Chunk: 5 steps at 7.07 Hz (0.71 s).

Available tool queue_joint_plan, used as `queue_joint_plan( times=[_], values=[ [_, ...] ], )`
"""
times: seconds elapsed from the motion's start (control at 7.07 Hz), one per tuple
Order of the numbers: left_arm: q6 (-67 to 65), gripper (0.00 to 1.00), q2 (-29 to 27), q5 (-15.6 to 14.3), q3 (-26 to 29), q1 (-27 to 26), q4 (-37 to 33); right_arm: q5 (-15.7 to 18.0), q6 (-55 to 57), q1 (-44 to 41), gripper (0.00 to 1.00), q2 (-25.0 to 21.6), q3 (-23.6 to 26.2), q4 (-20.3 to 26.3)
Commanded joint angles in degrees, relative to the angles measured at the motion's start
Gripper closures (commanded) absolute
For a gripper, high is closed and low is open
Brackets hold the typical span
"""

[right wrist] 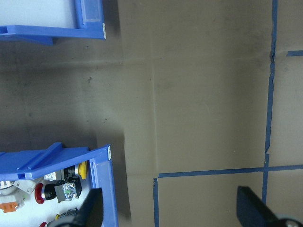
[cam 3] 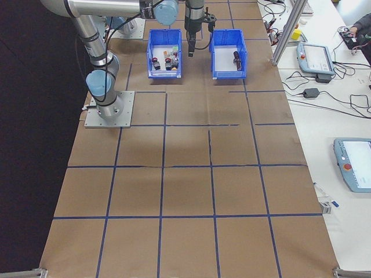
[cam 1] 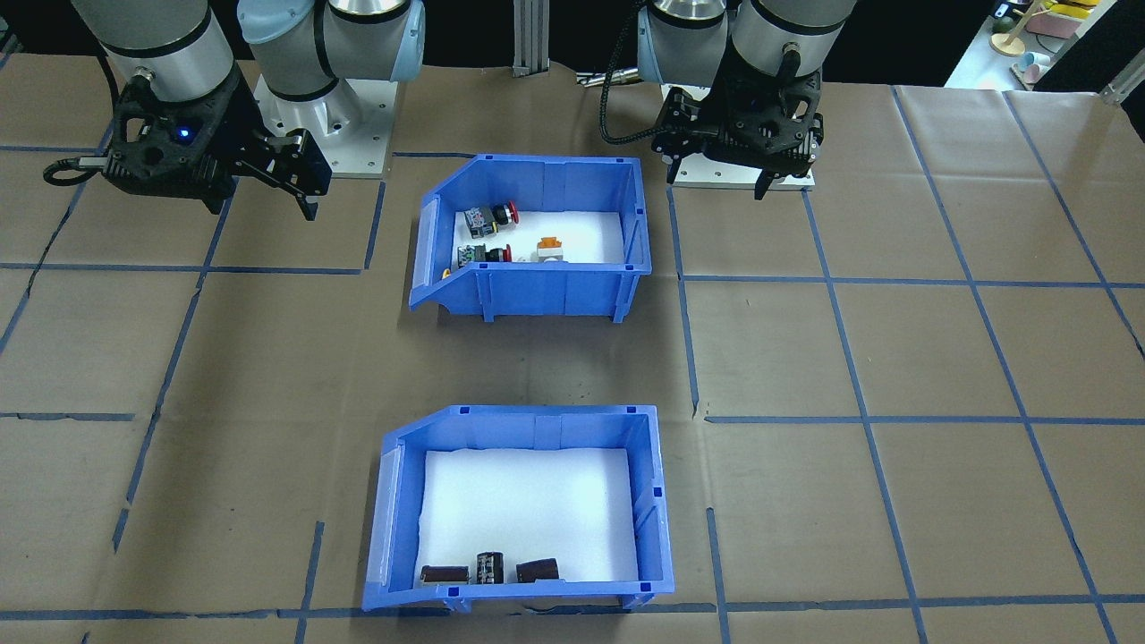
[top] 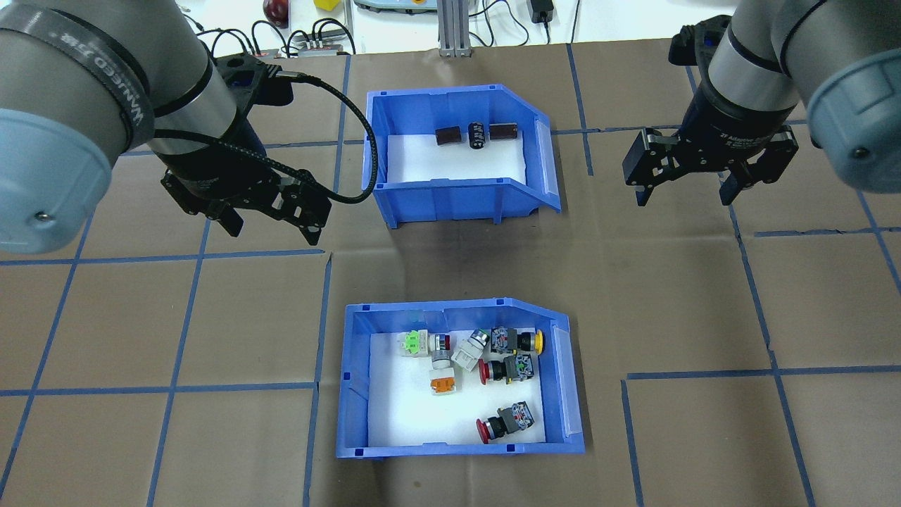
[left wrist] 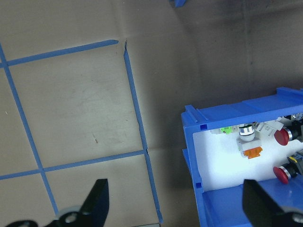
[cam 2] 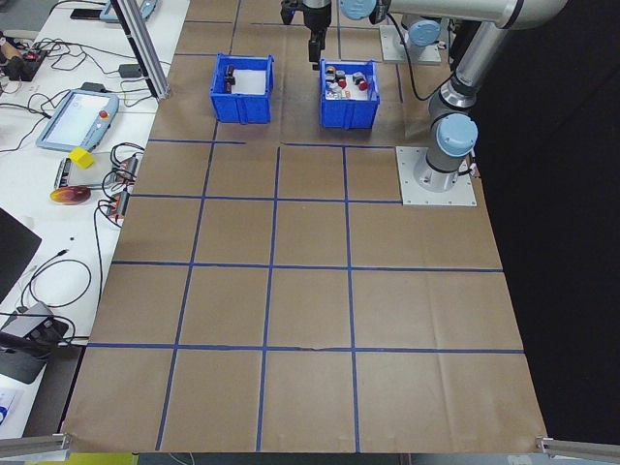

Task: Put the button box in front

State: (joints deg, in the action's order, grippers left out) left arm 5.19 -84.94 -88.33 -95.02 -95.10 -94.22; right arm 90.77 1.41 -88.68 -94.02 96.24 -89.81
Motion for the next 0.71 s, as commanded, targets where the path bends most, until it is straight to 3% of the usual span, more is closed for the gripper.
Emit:
queue_joint_plan(
  times=[0.0,0.57],
  values=[
    [0.0,0.01,0.0,0.0,-0.1,0.0,0.0,0.0,0.0,-0.3,0.0,0.0,0.1,0.0],
    [-0.1,0.01,0.2,0.0,0.6,0.0,0.1,0.0,-0.1,-0.3,0.0,0.1,0.4,-0.2]
  ],
)
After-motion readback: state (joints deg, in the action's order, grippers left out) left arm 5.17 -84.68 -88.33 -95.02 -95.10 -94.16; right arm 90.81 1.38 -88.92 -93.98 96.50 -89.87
